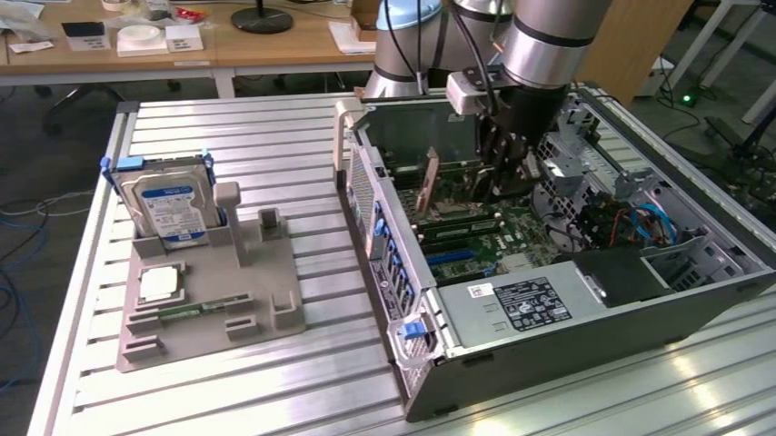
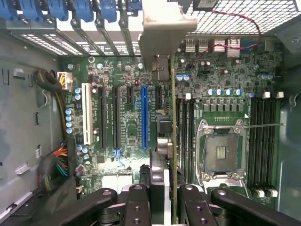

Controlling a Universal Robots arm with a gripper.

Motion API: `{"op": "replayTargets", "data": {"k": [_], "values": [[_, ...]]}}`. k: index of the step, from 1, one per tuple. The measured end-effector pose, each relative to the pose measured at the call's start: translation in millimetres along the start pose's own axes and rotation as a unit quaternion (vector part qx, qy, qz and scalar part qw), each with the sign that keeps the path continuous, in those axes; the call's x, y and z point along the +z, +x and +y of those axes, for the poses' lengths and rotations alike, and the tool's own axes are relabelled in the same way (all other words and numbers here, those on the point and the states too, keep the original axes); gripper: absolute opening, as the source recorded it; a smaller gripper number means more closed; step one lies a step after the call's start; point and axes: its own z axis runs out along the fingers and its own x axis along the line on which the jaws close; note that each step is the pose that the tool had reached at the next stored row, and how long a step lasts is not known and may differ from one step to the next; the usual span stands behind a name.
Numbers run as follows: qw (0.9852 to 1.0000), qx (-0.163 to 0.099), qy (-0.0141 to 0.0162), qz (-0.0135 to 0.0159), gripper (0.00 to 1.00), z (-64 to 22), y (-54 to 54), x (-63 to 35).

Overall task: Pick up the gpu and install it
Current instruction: 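Insert the gpu into the slot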

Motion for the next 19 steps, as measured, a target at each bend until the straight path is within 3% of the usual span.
{"op": "replayTargets", "data": {"k": [6, 15, 19], "values": [[1.0000, 0.000, 0.0000, 0.0001, 0.28, 7.5, 0.5, 5.1], [1.0000, 0.000, 0.0000, 0.0000, 0.28, 8.2, 7.3, 9.7], [1.0000, 0.000, 0.0000, 0.0001, 0.28, 8.4, 7.7, 16.3]]}}
